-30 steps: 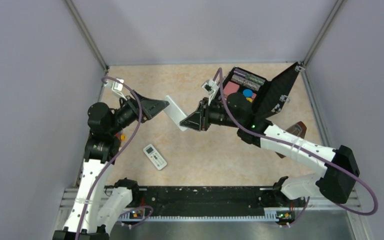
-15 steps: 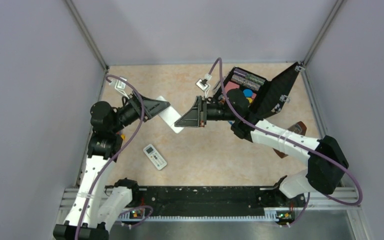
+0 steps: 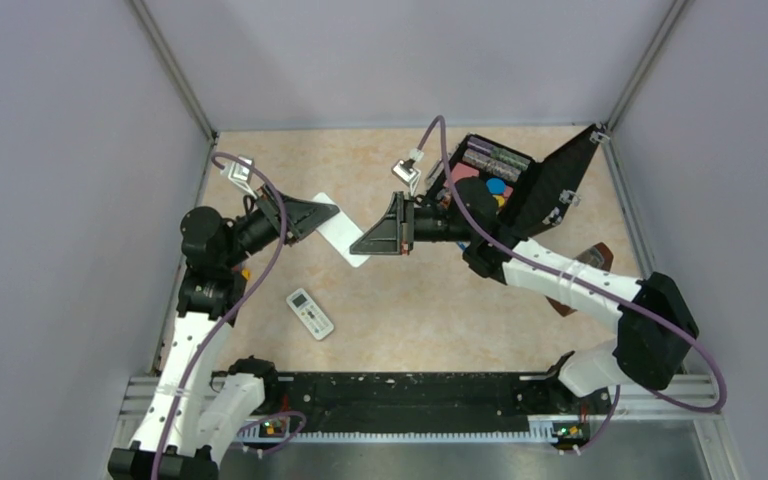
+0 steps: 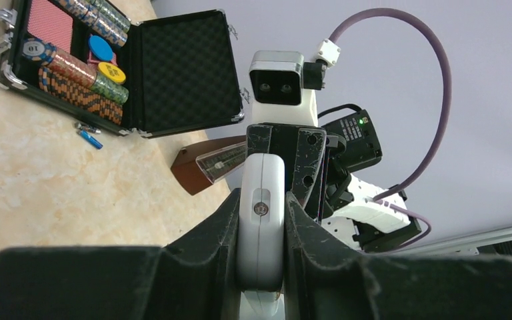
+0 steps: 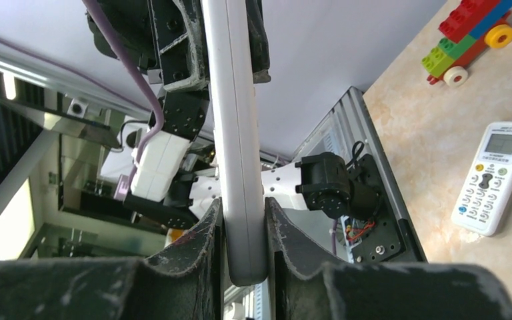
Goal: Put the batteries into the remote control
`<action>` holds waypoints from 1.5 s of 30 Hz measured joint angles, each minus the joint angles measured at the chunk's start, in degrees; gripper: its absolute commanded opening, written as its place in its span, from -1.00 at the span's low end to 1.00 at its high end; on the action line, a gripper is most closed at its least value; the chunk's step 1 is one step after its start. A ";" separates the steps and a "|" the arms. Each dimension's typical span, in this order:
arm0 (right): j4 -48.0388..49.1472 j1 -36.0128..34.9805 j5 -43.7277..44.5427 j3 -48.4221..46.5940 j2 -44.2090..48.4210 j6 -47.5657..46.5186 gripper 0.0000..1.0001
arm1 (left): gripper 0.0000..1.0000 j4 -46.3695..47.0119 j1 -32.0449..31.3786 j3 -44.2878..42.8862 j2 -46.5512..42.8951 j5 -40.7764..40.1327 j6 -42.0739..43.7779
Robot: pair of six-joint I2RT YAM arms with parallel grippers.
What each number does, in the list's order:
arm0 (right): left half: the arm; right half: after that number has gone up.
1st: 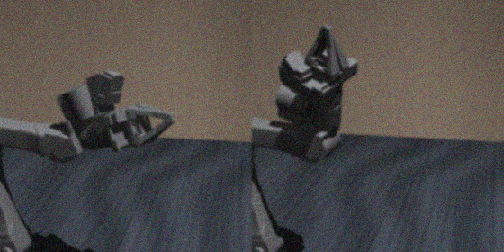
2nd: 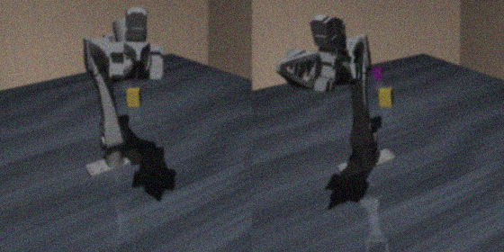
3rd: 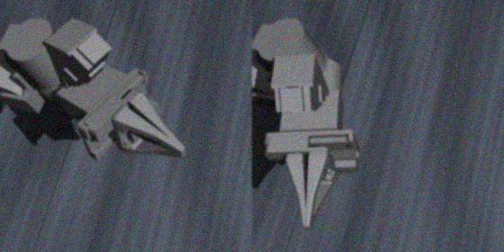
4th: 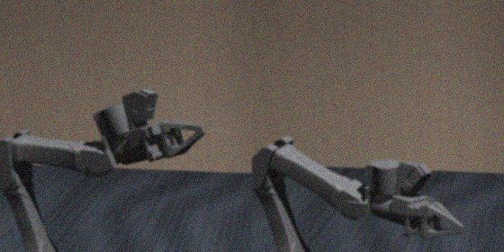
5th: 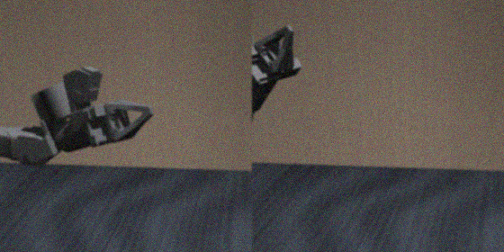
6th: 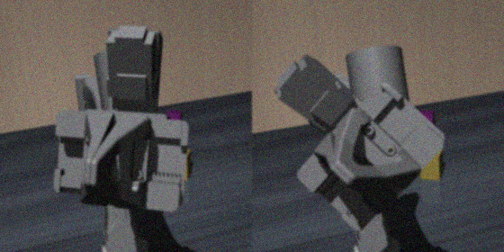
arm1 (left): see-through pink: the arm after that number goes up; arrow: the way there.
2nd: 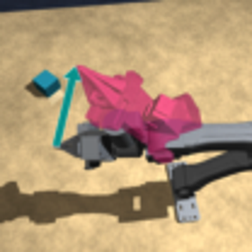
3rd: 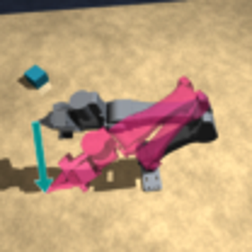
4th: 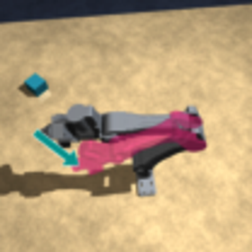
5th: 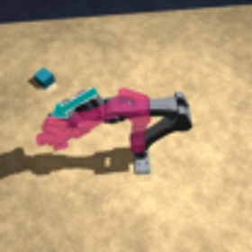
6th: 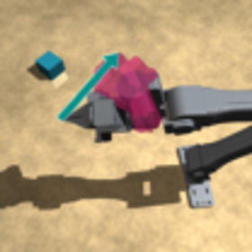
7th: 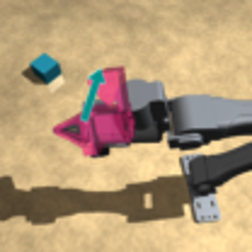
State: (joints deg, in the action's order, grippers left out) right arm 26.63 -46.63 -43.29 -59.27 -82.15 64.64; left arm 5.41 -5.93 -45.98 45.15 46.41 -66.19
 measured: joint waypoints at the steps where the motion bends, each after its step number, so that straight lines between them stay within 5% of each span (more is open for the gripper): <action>1: -1.03 0.00 0.90 0.00 0.44 -0.24 -1.00 | -1.00 -0.04 0.00 0.04 0.00 -0.37 -0.31; 4: -6.21 -0.50 4.79 -0.24 2.91 -1.05 -0.88 | -1.00 -0.22 -0.26 0.04 0.00 -1.25 -1.73; 7: -12.26 -0.98 8.81 -1.22 5.62 -2.60 0.05 | -1.00 -0.31 -0.92 0.02 0.02 -2.56 -3.54; 9: -15.69 -1.14 12.92 -1.20 7.17 -3.76 0.89 | -1.00 -1.25 -1.29 0.02 0.00 -4.28 -2.89; 10: -17.40 -0.72 15.50 -1.14 7.98 -4.87 0.97 | -1.00 -2.64 -1.03 0.02 -0.02 -5.62 -2.29; 19: -30.60 1.05 30.56 -2.36 14.64 -13.70 0.96 | -1.00 -9.70 -0.46 0.02 1.27 -13.16 -0.50; 26: -36.24 1.05 33.94 -2.82 14.19 -14.34 0.78 | -1.00 -9.11 -0.46 0.07 1.25 -15.63 -4.61; 45: -14.21 -1.60 26.47 -0.35 3.91 6.25 0.39 | -1.00 -1.68 -0.46 3.91 -0.74 -15.41 -14.73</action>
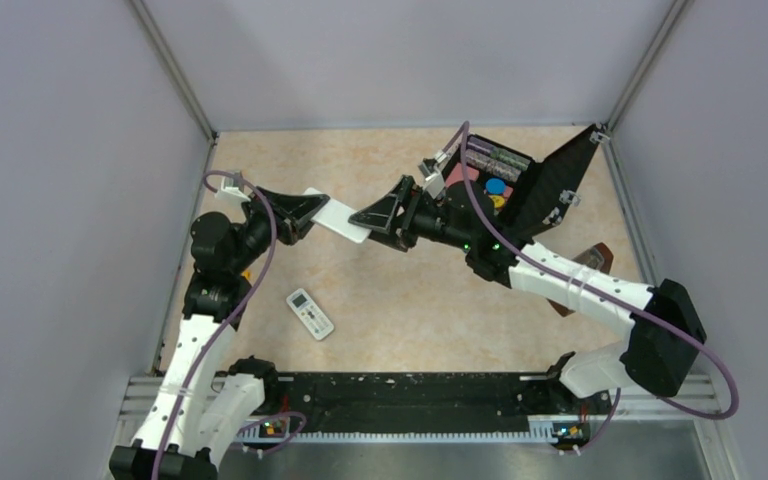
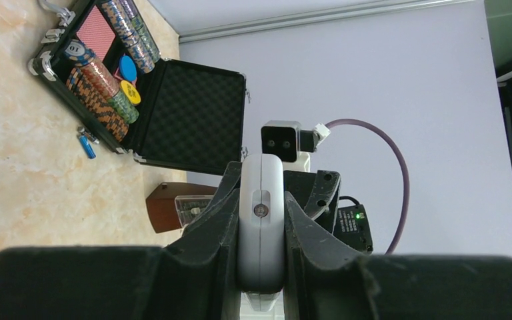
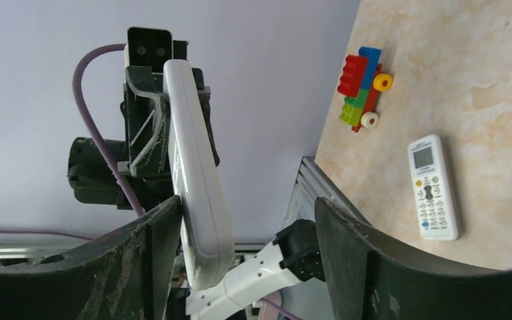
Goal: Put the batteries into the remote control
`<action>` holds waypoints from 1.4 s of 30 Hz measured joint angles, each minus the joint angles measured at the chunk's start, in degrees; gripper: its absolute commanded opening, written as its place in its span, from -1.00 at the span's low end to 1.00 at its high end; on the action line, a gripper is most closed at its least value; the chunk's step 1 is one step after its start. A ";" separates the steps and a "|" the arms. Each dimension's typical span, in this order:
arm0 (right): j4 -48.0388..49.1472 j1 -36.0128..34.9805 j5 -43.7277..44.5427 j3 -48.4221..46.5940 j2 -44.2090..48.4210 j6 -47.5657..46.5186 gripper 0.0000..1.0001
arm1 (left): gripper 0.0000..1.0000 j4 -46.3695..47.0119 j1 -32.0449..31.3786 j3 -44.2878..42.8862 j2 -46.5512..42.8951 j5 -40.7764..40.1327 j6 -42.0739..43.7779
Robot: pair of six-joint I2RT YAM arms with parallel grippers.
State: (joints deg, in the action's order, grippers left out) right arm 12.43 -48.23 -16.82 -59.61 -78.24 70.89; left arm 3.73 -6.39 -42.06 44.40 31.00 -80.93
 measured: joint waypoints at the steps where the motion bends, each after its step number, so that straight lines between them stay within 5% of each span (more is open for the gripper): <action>1: 0.17 -0.28 -0.15 -0.20 -0.46 0.33 0.36 | -1.00 0.31 0.00 0.11 0.00 0.04 -0.22; 11: 3.78 -0.81 -0.61 0.31 -1.25 4.22 0.09 | -1.00 2.56 0.00 0.74 0.48 0.15 -2.86; 26: 8.66 -0.90 -0.09 5.27 1.38 7.17 -0.99 | -1.00 6.32 -0.68 5.03 0.74 -0.44 -8.13; 42: 8.92 -0.72 -1.95 5.35 2.97 2.16 -1.00 | -1.00 0.52 -0.90 -1.22 2.95 2.03 -2.08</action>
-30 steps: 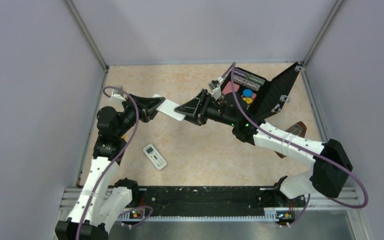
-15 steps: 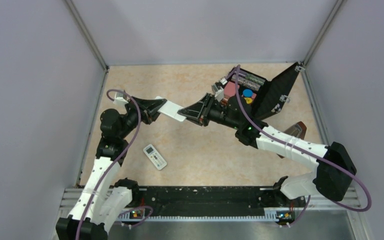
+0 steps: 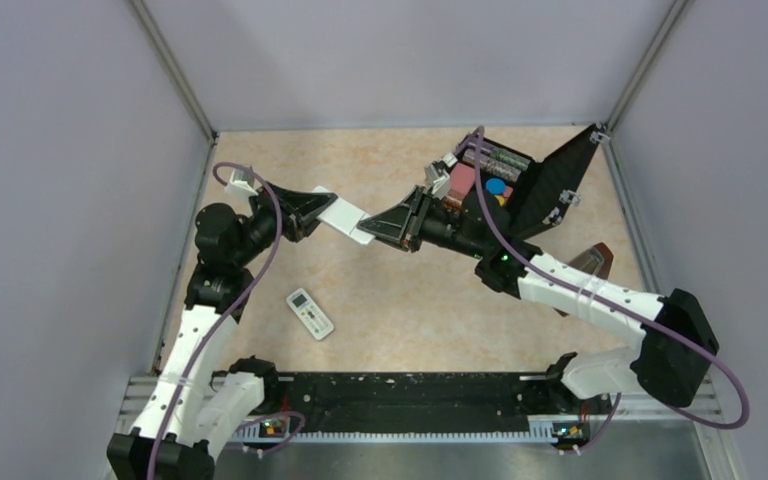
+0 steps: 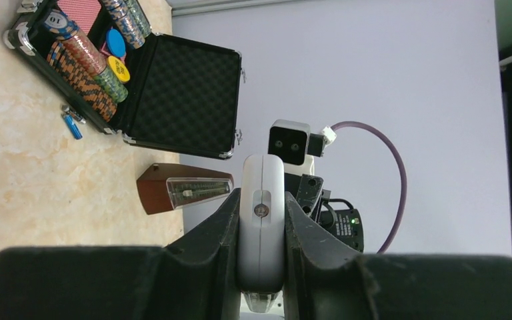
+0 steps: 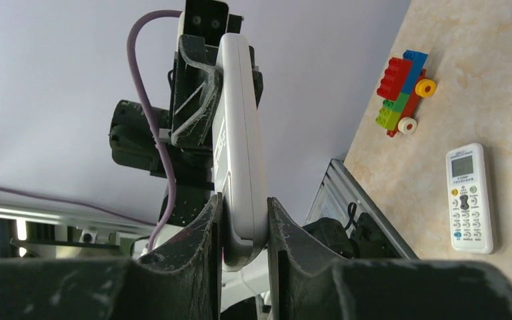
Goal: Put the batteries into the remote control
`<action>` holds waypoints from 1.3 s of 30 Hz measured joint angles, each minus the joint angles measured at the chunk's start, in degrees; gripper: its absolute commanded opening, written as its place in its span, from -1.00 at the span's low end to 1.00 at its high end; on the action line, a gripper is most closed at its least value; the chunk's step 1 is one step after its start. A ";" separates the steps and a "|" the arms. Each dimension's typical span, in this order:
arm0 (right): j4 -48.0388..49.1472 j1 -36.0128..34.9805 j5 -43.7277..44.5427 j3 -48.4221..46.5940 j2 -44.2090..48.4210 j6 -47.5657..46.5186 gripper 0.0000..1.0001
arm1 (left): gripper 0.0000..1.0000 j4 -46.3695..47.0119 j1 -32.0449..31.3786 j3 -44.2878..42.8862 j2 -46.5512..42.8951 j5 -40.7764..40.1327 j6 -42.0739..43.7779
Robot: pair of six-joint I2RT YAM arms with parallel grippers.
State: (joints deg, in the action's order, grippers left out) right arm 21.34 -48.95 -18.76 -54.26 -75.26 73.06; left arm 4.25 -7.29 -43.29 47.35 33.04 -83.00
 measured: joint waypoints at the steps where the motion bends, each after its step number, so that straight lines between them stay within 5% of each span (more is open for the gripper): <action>1: 0.22 0.00 -0.13 0.15 0.31 -0.13 -1.00 | -1.00 -0.46 -0.04 -0.72 0.15 0.35 0.72; 14: 6.16 -0.17 -0.79 5.16 2.14 1.75 -1.00 | -1.00 -3.50 -0.96 -2.34 0.20 1.79 4.24; 21: 4.00 -0.17 -0.59 3.87 1.36 2.99 -0.23 | -1.00 -3.39 -0.87 -2.27 0.68 1.49 5.11; 32: -2.54 -0.17 -1.95 3.26 -1.44 2.60 0.02 | -1.00 -3.21 0.94 -2.12 2.01 -6.95 11.21; 39: -1.07 -0.17 -2.05 3.26 -2.47 2.58 0.64 | -1.00 -3.04 0.94 -2.03 2.78 -6.99 14.14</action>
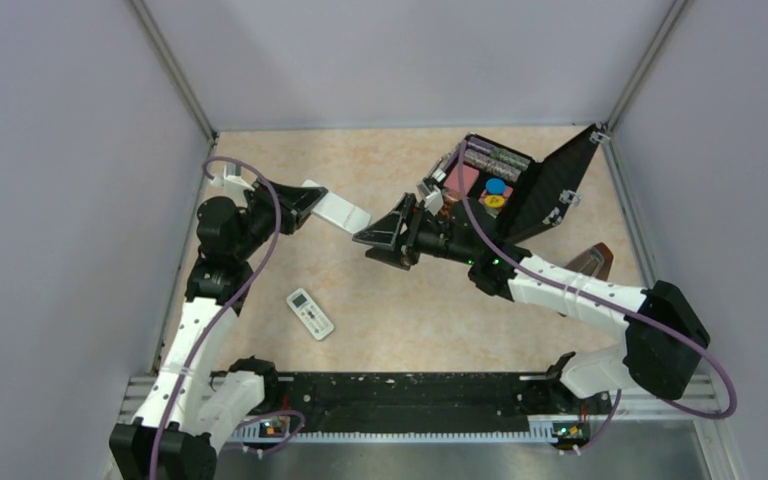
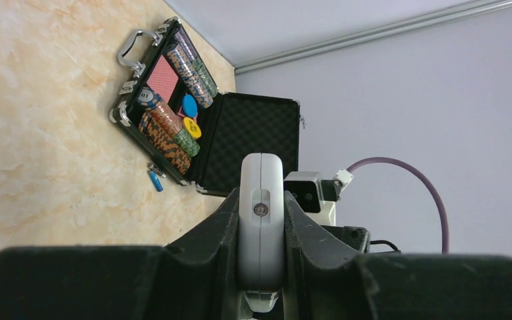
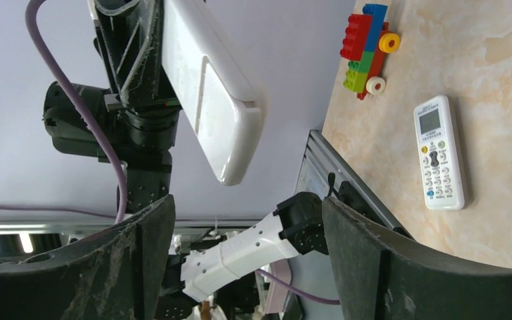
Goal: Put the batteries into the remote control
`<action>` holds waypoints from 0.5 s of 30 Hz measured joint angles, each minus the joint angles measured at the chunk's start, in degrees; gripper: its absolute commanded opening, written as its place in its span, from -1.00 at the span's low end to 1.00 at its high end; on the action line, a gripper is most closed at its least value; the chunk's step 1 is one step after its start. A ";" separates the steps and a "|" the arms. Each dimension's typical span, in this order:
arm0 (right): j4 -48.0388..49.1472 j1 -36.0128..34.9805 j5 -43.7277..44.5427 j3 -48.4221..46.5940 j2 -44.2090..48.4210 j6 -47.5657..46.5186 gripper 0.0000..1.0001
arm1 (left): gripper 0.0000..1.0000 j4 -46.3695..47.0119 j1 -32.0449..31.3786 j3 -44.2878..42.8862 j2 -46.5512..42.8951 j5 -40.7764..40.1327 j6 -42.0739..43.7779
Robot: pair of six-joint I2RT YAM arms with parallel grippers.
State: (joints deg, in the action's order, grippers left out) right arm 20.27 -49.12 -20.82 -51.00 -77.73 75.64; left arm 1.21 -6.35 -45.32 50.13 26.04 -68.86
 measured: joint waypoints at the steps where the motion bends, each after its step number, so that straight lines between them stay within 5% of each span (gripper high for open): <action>1: 0.39 0.00 0.07 0.00 0.00 -0.11 0.64 | -1.00 -0.02 0.00 0.00 0.00 0.00 0.31; 15: 2.19 0.11 2.16 -2.75 -5.42 1.55 0.39 | -1.00 -0.07 0.00 0.02 -0.17 1.20 2.62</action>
State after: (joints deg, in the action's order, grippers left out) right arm 22.46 -49.01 -18.65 -53.76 -83.15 77.19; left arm 1.15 -6.35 -45.30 49.95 27.24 -66.24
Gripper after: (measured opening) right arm 0.713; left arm 0.268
